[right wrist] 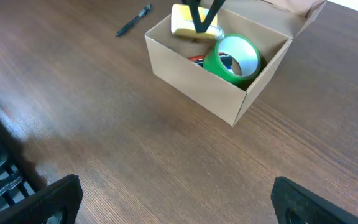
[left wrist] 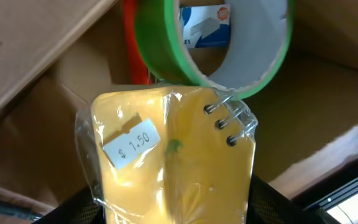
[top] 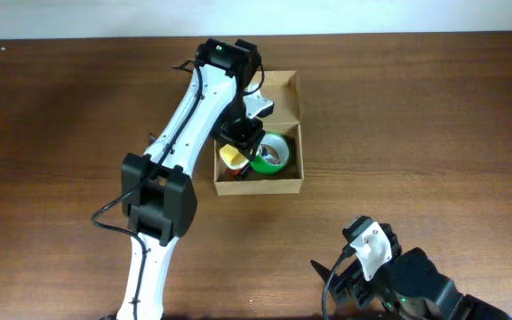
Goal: Pack container
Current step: 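Carry the yellow notepad into the box and release it, then move the left gripper over the black pen, then lower the left gripper and grasp the black pen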
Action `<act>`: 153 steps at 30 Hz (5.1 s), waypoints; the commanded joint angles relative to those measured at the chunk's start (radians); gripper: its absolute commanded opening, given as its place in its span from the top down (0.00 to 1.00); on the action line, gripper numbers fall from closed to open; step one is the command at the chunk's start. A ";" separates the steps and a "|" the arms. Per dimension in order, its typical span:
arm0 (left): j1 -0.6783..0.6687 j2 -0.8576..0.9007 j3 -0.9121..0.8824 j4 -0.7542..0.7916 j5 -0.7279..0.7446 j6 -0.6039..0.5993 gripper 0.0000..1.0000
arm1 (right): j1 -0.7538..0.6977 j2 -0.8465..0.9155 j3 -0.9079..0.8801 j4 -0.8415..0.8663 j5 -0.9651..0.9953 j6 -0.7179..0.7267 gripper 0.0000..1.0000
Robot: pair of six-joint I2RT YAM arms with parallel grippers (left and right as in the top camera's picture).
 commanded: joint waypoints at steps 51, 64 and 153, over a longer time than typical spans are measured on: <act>0.306 -0.644 -0.360 0.004 -0.199 -0.140 0.00 | -0.002 -0.002 -0.004 0.003 0.012 0.008 0.01; 0.374 -0.777 -1.029 0.670 -0.134 -0.276 0.00 | -0.002 -0.002 -0.004 0.003 0.012 0.008 0.01; 0.451 -0.212 -0.787 0.661 -0.136 -0.353 0.34 | -0.002 -0.002 -0.004 0.003 0.012 0.008 0.01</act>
